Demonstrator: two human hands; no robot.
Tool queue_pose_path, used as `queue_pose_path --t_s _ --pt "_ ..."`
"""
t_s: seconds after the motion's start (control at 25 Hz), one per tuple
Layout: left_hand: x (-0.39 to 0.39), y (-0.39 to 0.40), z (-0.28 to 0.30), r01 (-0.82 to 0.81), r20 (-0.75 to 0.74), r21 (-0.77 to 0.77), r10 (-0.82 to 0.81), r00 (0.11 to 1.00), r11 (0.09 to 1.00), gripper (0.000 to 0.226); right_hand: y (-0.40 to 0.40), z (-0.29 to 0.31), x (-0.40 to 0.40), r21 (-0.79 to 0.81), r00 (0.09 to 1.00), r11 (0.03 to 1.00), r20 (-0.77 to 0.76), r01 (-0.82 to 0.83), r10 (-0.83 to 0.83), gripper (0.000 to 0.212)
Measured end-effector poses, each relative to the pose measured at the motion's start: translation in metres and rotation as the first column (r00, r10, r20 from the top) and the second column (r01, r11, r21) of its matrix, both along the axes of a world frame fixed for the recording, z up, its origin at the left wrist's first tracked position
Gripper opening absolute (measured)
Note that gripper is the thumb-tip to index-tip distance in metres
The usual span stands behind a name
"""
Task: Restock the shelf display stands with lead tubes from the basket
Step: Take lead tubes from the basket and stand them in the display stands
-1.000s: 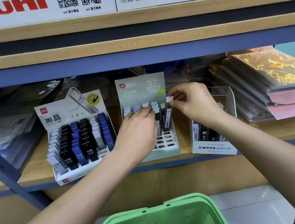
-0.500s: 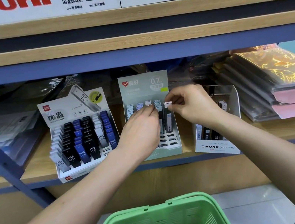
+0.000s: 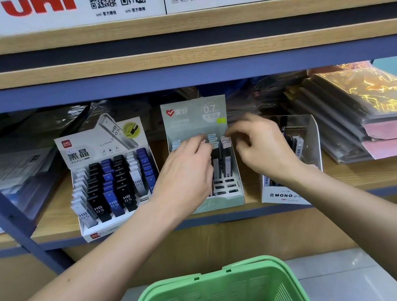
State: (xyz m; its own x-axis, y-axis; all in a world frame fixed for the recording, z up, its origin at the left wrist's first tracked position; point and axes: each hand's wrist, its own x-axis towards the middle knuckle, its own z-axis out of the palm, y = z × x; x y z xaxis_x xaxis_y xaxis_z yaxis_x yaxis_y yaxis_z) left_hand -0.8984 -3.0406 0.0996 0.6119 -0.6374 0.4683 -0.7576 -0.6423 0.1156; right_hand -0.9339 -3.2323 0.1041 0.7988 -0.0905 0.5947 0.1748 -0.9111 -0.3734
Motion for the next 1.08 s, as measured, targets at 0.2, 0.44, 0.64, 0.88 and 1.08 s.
queue_pose_path --t_s 0.2,0.44,0.64,0.88,1.08 --pt "-0.056 0.048 -0.033 0.07 -0.161 0.267 -0.027 0.987 0.961 0.024 0.026 -0.039 -0.057 -0.001 0.917 0.982 -0.358 -0.188 0.175 0.025" --pt "-0.084 0.081 -0.144 0.258 -0.56 0.646 0.216 0.8 0.718 0.036 0.072 -0.156 -0.103 -0.112 0.381 0.901 -0.922 -0.419 0.063 0.034" --pt "-0.098 0.075 -0.228 0.223 -0.635 0.641 0.345 0.691 0.734 0.058 0.079 -0.258 -0.119 -0.114 0.263 0.932 -0.964 -0.343 -0.021 0.038" --pt "-0.107 0.096 -0.334 0.002 -0.633 0.689 0.599 0.49 0.725 0.042 0.065 -0.344 -0.133 -0.099 0.246 0.994 -0.965 -0.037 -0.087 0.053" --pt "-0.115 0.096 -0.387 -0.269 -0.705 0.604 0.66 0.259 0.751 0.067 0.076 -0.385 -0.128 -0.099 0.373 0.99 -0.926 -0.097 -0.056 0.073"
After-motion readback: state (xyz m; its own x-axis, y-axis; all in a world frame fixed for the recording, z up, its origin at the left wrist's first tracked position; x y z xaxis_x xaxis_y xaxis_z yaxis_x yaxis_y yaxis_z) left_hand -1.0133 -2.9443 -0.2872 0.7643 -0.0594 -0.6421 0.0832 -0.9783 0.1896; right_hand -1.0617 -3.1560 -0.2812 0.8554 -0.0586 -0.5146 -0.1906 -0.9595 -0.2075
